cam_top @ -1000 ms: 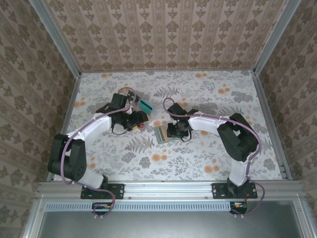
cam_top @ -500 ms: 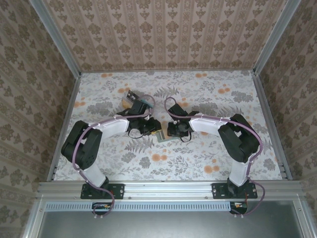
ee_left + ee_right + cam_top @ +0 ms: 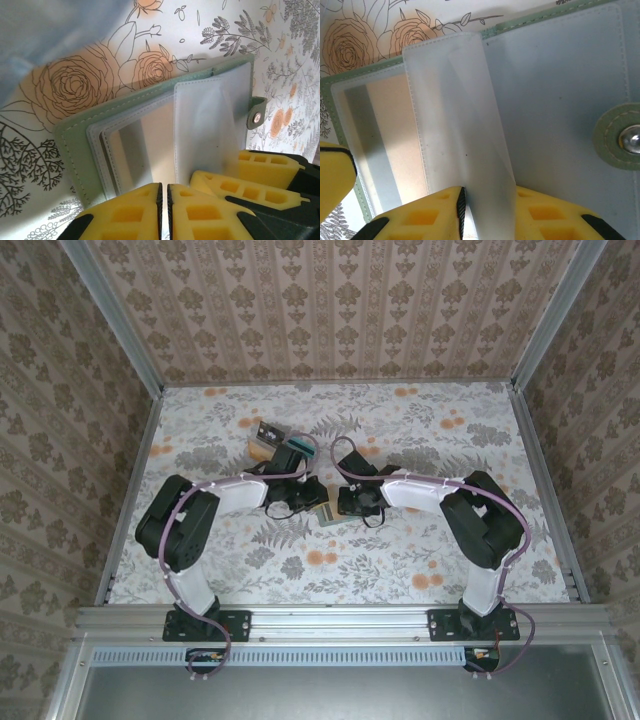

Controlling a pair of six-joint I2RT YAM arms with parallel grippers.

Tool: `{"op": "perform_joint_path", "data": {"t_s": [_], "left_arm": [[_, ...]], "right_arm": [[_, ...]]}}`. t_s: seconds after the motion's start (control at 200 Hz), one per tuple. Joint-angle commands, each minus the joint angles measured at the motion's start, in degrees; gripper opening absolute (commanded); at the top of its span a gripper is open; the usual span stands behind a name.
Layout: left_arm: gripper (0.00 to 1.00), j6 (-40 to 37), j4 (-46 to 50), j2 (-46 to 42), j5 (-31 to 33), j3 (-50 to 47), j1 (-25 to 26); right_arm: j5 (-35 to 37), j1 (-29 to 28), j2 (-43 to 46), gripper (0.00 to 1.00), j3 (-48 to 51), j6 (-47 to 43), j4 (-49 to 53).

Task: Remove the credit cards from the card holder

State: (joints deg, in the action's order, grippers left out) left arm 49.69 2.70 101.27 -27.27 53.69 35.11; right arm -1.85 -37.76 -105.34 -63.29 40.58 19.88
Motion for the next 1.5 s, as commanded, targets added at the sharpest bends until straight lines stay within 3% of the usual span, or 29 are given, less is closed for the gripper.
{"op": "perform_joint_path", "data": {"t_s": [0.0, 0.385, 0.75, 1.0, 1.345, 1.495], "left_arm": [[0.15, -2.1, 5.2, -1.4, 3.0, 0.0, 0.8], [0.18, -11.7, 8.9, -9.8, 10.3, 1.5, 3.4], [0.06, -10.4, 2.5, -3.3, 10.7, 0.8, 6.4], [0.03, -10.7, 1.6, 0.8, 10.9, -0.3, 6.5], [0.02, -13.8, 7.3, 1.5, 13.2, 0.1, 6.5], [0.03, -14.9, 7.7, 1.9, 12.8, 1.3, 6.5]], "right_arm": [[2.0, -0.3, 1.4, 0.30, 0.5, 0.4, 1.2], [2.4, -0.3, 1.9, 0.30, 0.5, 0.5, 0.5], [3.2, -0.3, 2.6, 0.29, 1.3, 0.9, -0.3], [4.4, -0.3, 3.3, 0.28, 2.0, 2.5, -1.1], [18.8, 0.0, 6.9, 0.41, 0.6, 7.0, 8.9], [21.2, 0.7, 8.4, 0.43, 0.4, 7.4, 10.6]]}}
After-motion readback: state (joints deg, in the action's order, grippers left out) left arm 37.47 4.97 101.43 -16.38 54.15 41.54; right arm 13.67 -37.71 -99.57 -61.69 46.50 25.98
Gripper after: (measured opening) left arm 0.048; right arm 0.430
